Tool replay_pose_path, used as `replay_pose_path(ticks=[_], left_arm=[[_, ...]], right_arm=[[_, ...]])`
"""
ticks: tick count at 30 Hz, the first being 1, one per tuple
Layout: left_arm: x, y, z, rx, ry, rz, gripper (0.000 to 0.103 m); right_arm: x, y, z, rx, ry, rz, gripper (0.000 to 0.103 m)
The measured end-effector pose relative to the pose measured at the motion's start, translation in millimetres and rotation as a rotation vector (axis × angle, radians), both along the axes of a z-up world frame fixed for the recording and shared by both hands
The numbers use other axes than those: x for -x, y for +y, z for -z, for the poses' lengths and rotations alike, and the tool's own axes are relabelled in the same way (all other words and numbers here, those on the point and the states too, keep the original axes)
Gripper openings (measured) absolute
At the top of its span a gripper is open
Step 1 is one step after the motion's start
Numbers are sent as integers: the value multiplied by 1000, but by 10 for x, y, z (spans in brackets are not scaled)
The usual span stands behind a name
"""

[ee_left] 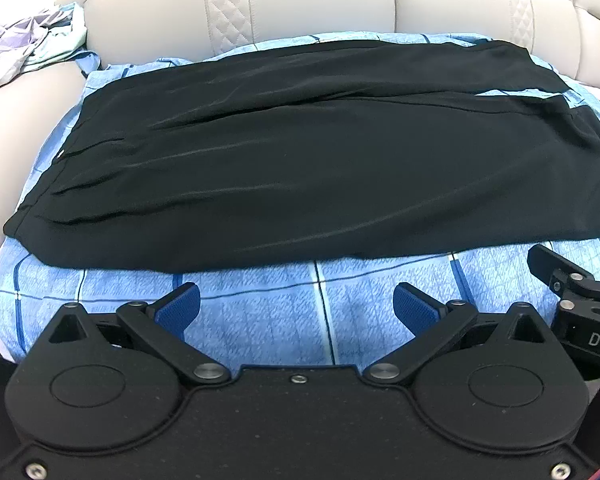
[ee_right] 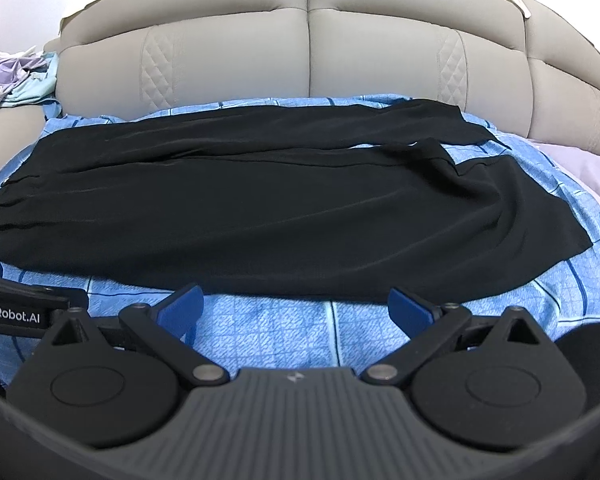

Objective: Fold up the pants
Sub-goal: 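Move both open grippers down onto the waistband edge of the black trousers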

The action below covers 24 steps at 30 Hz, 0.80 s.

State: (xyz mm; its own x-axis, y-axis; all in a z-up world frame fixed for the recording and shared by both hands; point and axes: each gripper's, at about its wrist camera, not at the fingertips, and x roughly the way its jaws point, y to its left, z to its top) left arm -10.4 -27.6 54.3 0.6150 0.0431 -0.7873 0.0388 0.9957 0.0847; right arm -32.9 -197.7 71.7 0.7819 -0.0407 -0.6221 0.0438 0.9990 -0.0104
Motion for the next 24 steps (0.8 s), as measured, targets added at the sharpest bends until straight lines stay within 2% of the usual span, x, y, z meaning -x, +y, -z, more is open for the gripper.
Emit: replay_pose_path(ticks=[8,14,16,19,20,21,24], left_arm=[[-229,-31,36,7,-12,-4,103],[-458,53,88,19,-36,-39,103],[-557,91,107,9,-49,-50,103],[-729,159,131,-6,-62,-69,103],[-787,175,136,-8,-66,-76,103],[-844,195,146,-11,-70,-83,103],[-1001,236,184,-33,-74,-102,103]], right_arm=[[-125,-223,13,-9,-21,54,103],[-263,-642,4,-6,-62,168,97],[-328,-903,-4,-15,-78,250,92],[-419,-1369,-29,-9,-112,399,77],[-450,-1550,-33,1,-121,467,64],[-478,-1732,-32,15,-128,533,56],[-607,-2273,31,72,-108,702,43]])
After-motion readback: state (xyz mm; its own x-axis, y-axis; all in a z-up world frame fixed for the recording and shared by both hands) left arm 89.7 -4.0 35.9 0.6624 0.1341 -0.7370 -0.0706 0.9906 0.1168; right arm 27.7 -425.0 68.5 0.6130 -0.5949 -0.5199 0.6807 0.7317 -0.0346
